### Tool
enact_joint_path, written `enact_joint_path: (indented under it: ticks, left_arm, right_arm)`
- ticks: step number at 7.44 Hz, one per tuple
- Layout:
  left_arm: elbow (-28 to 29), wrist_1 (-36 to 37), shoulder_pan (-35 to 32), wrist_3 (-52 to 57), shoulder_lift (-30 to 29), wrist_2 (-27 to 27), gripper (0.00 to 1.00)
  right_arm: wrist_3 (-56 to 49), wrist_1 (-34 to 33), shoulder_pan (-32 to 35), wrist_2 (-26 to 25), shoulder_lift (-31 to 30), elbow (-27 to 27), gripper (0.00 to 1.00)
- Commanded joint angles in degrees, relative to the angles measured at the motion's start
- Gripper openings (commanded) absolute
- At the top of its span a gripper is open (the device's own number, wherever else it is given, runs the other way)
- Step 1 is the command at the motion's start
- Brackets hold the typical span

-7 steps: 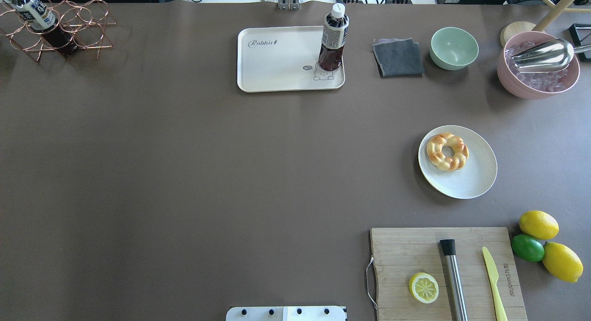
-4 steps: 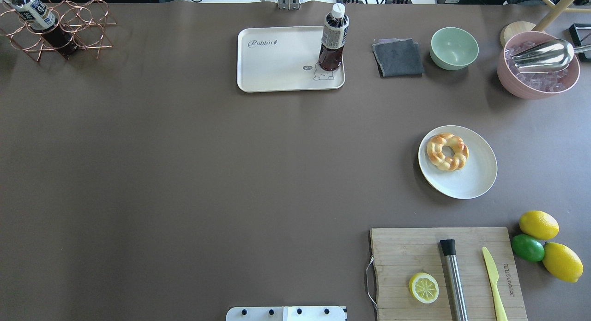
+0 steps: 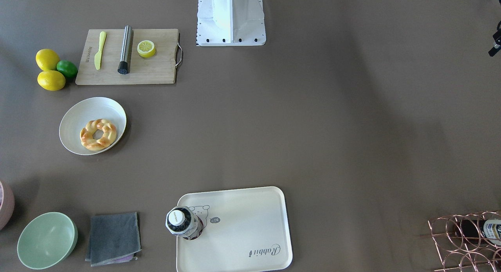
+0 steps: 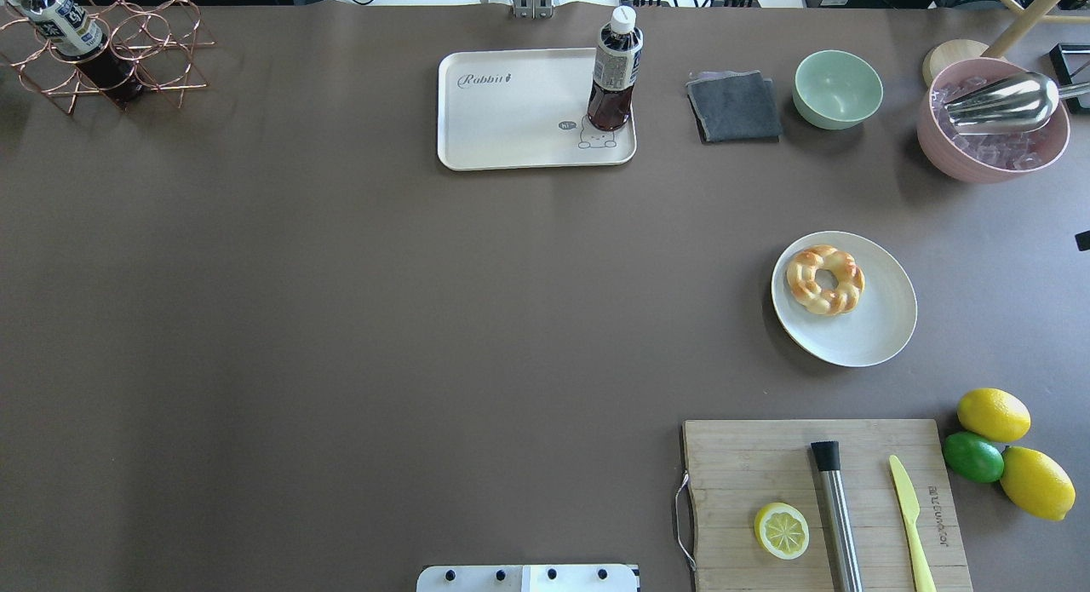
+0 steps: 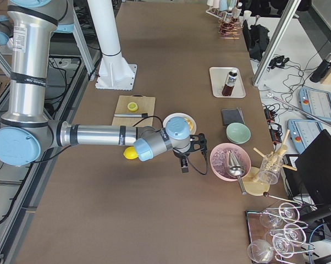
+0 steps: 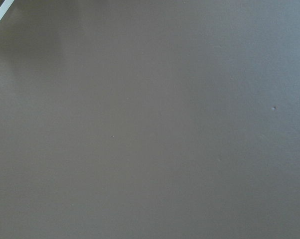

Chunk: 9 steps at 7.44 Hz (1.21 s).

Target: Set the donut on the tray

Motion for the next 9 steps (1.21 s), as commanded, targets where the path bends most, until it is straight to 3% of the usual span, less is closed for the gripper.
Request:
enact_joint_path:
  ticks: [1,3,4,5,6,8,9]
  left_arm:
    - [0.6,0.1,2.0,-1.1,-1.3,-1.3,0.95]
    - [0.7,0.1,2.0,-4.1,-2.2,-1.2,0.96]
    - [0.7,0.1,2.0,-4.1,-2.4,-1.1,0.96]
    - [0.7,0.1,2.0,-4.3,-2.7,-1.2,0.96]
    - [0.7,0.1,2.0,-5.2,-2.8,-1.2,0.96]
    - [0.7,0.1,2.0,-5.5,-2.8,-1.1,0.96]
    - [0.7,0.1,2.0,-5.5,-2.8,-1.1,0.96]
  right_arm:
    - [6.1,2.0,-8.9,-3.1,5.7,-2.3,1.00]
    - [21.2,9.8,-15.4,-5.1,5.7,-3.2,1.00]
    - [25.4,14.0,-17.4,-5.5,5.7,-5.5,0.90]
    - [27.2,17.5,-19.4,-7.2,5.8,-7.0,0.72]
    - [28.6,17.5,-20.9,-8.3,6.0,-7.1,0.58]
    - [32.6,17.5,-23.7,-10.2,6.9,-7.2,0.38]
    - [32.7,17.5,-24.7,-11.4,6.9,-7.2,0.36]
